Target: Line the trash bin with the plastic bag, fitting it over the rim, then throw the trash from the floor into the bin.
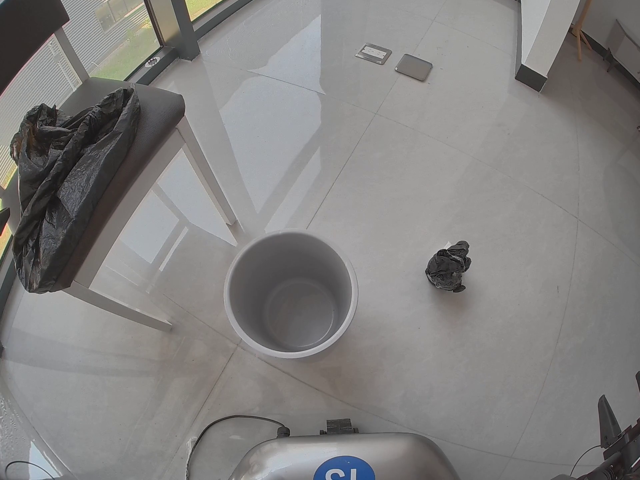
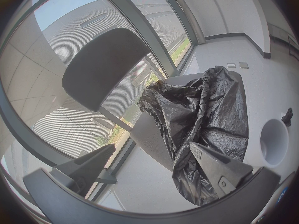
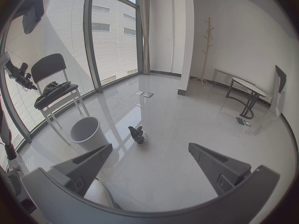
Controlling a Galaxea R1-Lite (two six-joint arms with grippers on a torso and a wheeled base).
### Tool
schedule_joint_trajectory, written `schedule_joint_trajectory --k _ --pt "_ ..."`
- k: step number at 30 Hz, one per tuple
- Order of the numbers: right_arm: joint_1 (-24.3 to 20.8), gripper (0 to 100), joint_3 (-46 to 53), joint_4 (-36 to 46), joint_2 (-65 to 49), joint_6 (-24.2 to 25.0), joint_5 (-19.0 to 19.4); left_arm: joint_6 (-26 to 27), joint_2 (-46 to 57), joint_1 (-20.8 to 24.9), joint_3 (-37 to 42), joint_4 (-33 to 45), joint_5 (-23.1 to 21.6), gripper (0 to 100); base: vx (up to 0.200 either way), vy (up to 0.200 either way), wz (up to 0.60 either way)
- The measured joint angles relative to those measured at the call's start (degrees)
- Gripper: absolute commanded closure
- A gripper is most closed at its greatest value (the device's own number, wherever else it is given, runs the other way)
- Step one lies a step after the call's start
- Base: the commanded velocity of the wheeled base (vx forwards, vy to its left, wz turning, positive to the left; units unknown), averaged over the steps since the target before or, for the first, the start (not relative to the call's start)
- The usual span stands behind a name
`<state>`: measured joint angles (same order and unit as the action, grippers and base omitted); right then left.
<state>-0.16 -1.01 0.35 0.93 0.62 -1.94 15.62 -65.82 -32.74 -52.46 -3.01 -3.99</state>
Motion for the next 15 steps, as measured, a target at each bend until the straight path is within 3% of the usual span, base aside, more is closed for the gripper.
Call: schedule_joint_trajectory --k 7,15 --pt "0.0 0 0.0 0.0 0.0 0.0 0.0 6.25 -1.93 0.67 1.44 -6.78 1.01 0 0.0 0.0 0.0" --pt "0.0 0 0.0 -0.02 0.0 -0.05 0.0 9.16 -3.75 2.79 1.55 -6.95 1.41 0 0.0 0.0 0.0"
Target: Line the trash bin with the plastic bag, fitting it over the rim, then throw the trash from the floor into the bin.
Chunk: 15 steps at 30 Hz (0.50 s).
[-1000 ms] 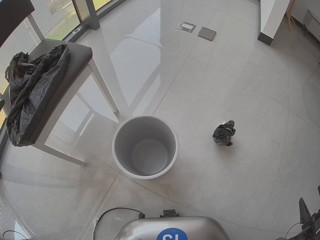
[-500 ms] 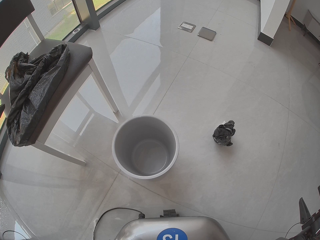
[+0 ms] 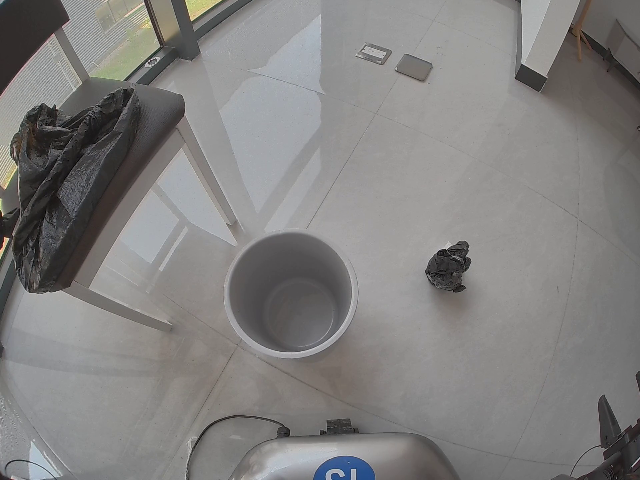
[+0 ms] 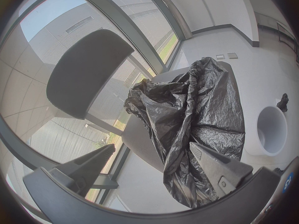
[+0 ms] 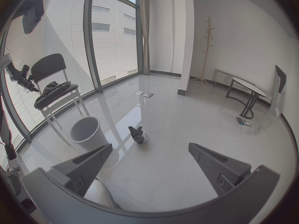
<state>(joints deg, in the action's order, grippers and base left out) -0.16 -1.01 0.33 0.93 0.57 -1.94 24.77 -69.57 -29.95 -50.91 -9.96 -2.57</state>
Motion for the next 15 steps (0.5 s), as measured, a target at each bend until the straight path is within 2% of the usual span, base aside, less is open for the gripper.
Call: schedule_joint_trajectory --k 11,15 --pt "0.0 0 0.0 0.02 0.0 0.02 0.0 3.08 -1.21 2.04 -2.43 1.97 0.15 0 0.0 0.0 0.0" --pt "0.0 0 0.0 0.0 0.0 0.02 0.0 3.23 -1.84 2.26 -5.32 9.83 1.05 0 0.0 0.0 0.0"
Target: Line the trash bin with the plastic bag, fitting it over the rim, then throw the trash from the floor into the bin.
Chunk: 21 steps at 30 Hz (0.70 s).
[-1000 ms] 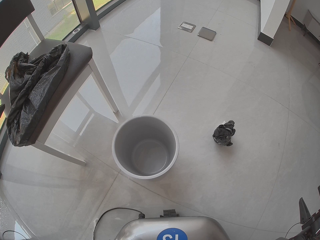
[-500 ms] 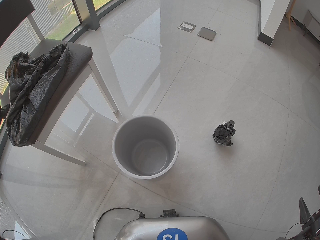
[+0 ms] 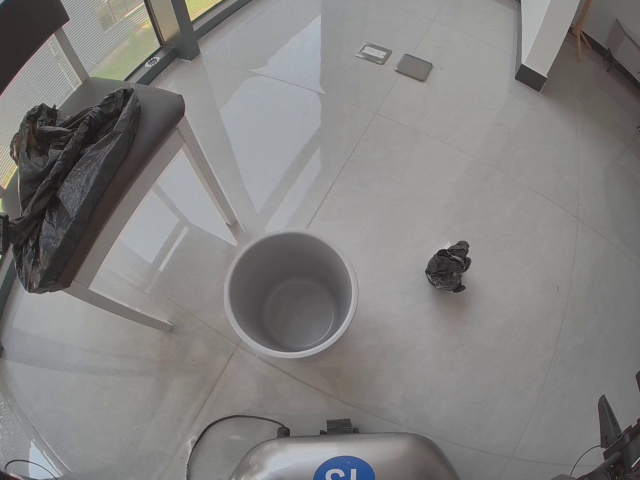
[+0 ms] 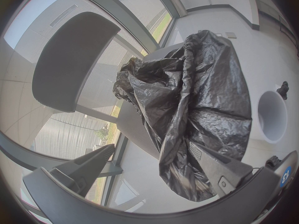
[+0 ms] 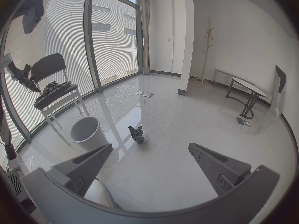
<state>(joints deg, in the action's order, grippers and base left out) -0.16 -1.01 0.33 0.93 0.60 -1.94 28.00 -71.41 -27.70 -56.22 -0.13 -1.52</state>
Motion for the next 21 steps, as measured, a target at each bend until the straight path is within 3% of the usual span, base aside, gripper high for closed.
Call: schedule_joint_trajectory --k 5,10,14,21 --pt "0.0 0 0.0 0.0 0.0 -0.06 0.0 0.76 -0.99 1.22 -4.06 5.35 1.12 0 0.0 0.0 0.0" --pt "0.0 0 0.0 0.0 0.0 -0.22 0.02 1.45 -3.0 4.02 -6.7 9.17 5.49 0 0.0 0.0 0.0" --pt "0.0 0 0.0 0.0 0.0 -0.24 0.0 2.35 -5.42 4.52 -9.07 10.28 8.72 0 0.0 0.0 0.0" --pt "0.0 0 0.0 0.02 0.0 -0.27 0.0 2.57 -9.12 4.63 -12.15 10.5 10.12 0 0.0 0.0 0.0"
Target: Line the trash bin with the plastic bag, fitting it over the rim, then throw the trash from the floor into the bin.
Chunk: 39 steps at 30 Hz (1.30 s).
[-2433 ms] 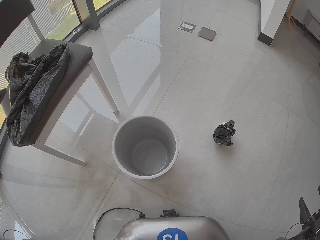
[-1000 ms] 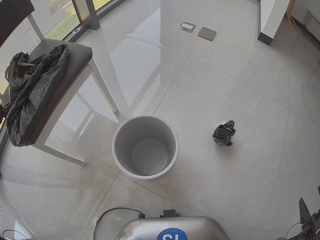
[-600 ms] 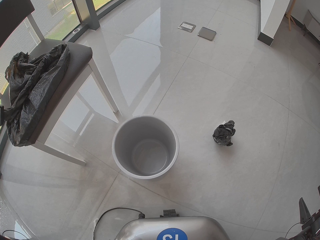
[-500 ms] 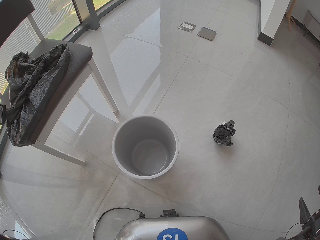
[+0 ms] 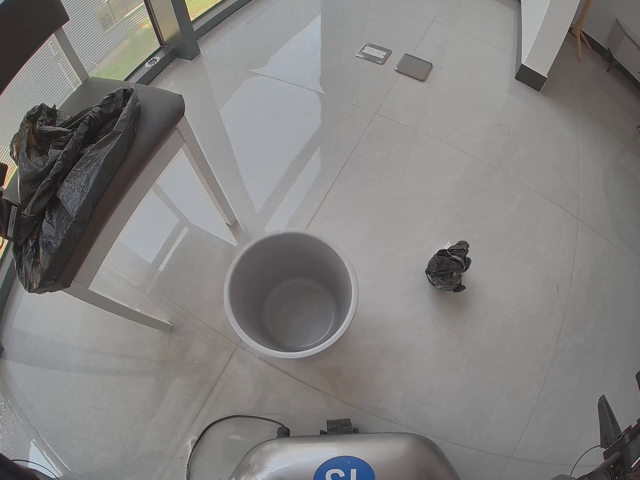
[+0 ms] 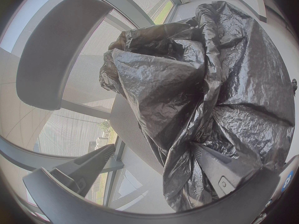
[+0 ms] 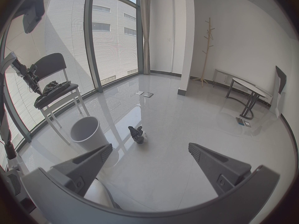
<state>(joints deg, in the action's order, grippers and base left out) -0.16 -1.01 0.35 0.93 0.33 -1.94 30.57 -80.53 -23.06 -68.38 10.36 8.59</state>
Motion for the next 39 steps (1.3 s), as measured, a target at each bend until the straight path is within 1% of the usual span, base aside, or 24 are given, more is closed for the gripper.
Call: schedule_joint_trajectory --k 10,19,28,29,34,39 --pt "0.0 0 0.0 0.0 0.0 -0.09 0.0 -0.09 -5.0 0.16 -1.96 -0.18 2.29 0 0.0 0.0 0.0" --pt "0.0 0 0.0 0.0 0.01 -0.15 0.02 -0.88 -8.14 0.13 -3.8 -0.02 2.16 0 0.0 0.0 0.0" --pt "0.0 0 0.0 0.0 0.01 -0.26 0.0 -1.97 -9.05 -0.2 -4.74 0.52 1.58 0 0.0 0.0 0.0" --pt "0.0 0 0.0 0.0 0.01 -0.26 0.02 -2.17 -9.08 -0.28 -4.8 0.79 1.41 100 0.0 0.0 0.0" --pt "0.0 0 0.0 -0.02 0.01 -0.33 0.0 -2.63 -9.74 -0.39 -6.42 3.62 0.82 100 0.0 0.0 0.0" --pt "0.0 0 0.0 0.0 0.01 -0.28 0.02 -2.83 -10.01 -0.26 -7.08 3.38 0.57 100 0.0 0.0 0.0"
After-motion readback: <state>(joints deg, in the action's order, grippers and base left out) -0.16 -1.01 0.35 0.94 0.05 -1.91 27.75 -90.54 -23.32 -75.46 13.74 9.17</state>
